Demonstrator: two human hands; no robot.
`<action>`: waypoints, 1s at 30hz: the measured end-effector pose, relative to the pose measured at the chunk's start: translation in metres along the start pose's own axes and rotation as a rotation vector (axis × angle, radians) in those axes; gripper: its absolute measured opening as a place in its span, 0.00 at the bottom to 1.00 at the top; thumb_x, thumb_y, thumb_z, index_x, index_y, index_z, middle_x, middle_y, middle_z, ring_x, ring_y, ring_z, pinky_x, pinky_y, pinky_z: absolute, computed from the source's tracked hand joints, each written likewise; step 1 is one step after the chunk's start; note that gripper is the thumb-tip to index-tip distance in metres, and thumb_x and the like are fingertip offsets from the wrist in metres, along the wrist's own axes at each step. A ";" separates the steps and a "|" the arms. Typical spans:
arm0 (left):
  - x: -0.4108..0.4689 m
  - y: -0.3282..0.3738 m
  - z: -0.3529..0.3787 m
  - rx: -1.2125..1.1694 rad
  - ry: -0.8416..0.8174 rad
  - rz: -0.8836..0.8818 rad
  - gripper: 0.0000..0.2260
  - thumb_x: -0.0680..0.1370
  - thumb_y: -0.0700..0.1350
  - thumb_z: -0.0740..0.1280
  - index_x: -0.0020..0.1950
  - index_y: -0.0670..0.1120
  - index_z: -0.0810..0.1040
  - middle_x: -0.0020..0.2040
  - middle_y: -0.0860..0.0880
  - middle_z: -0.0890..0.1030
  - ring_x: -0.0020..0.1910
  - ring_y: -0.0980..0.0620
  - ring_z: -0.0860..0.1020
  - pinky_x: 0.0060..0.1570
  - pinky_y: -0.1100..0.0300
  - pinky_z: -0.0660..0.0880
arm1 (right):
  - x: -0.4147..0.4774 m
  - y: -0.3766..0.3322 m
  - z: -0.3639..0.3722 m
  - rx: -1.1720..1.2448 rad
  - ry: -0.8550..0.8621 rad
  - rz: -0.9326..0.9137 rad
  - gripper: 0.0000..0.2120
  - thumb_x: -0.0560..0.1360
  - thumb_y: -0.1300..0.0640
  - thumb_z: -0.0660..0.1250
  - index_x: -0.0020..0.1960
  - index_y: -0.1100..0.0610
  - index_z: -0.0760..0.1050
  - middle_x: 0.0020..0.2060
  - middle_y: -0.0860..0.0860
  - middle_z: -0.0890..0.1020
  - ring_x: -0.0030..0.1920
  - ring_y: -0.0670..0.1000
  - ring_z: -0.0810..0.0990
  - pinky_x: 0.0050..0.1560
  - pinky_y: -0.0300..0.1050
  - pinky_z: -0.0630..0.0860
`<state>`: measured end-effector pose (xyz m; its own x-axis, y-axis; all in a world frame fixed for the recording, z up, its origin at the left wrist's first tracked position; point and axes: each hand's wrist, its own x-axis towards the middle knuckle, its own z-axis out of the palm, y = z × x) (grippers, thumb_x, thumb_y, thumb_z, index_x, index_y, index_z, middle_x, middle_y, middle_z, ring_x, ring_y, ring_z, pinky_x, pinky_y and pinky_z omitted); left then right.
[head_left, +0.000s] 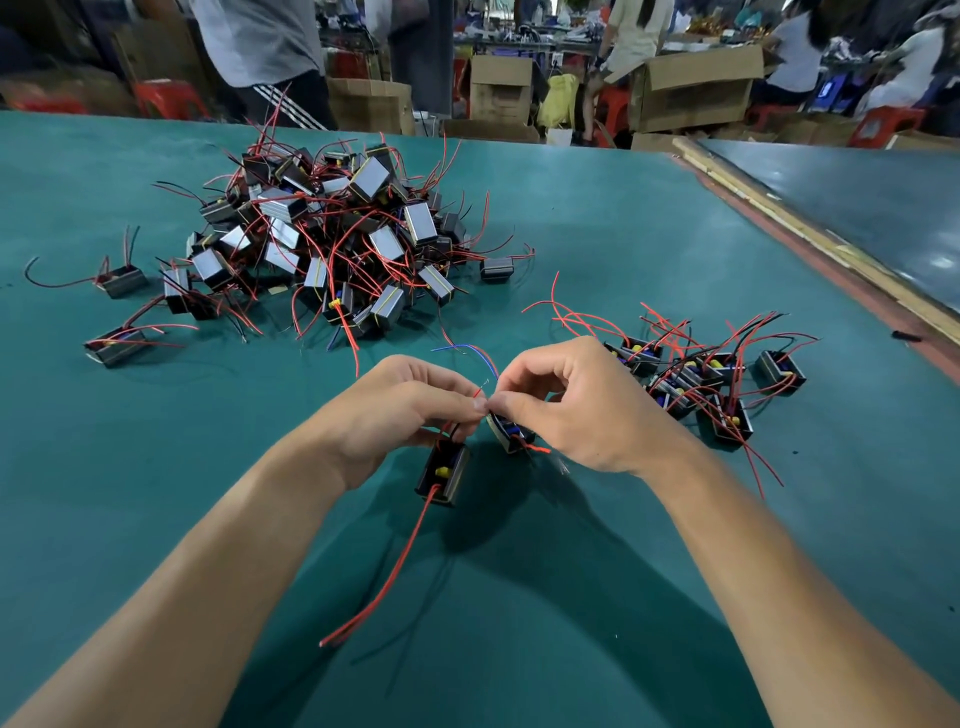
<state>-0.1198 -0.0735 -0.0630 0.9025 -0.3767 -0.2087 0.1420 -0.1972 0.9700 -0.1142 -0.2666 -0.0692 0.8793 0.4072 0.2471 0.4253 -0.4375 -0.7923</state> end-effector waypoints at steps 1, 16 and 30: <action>0.000 0.000 0.000 0.000 0.003 0.002 0.07 0.76 0.36 0.68 0.38 0.43 0.81 0.32 0.48 0.77 0.31 0.55 0.74 0.34 0.68 0.73 | 0.000 0.000 0.001 -0.007 -0.011 0.010 0.11 0.75 0.56 0.74 0.37 0.60 0.80 0.30 0.56 0.82 0.30 0.46 0.73 0.34 0.47 0.73; 0.004 -0.006 -0.001 0.038 0.134 0.034 0.04 0.77 0.36 0.68 0.45 0.43 0.75 0.31 0.48 0.79 0.30 0.54 0.75 0.37 0.64 0.73 | 0.001 -0.001 -0.011 0.253 0.047 0.123 0.04 0.74 0.59 0.68 0.41 0.58 0.78 0.23 0.46 0.67 0.23 0.45 0.59 0.24 0.38 0.60; 0.007 -0.011 -0.004 0.224 0.330 0.156 0.06 0.70 0.35 0.76 0.38 0.43 0.83 0.34 0.51 0.81 0.34 0.53 0.75 0.40 0.59 0.72 | -0.012 -0.001 -0.034 0.330 -0.503 0.044 0.11 0.69 0.66 0.73 0.43 0.51 0.83 0.26 0.46 0.75 0.27 0.44 0.71 0.32 0.34 0.68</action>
<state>-0.1138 -0.0706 -0.0744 0.9930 -0.1152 0.0251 -0.0659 -0.3661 0.9282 -0.1177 -0.2982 -0.0520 0.6508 0.7590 -0.0204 0.2311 -0.2236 -0.9469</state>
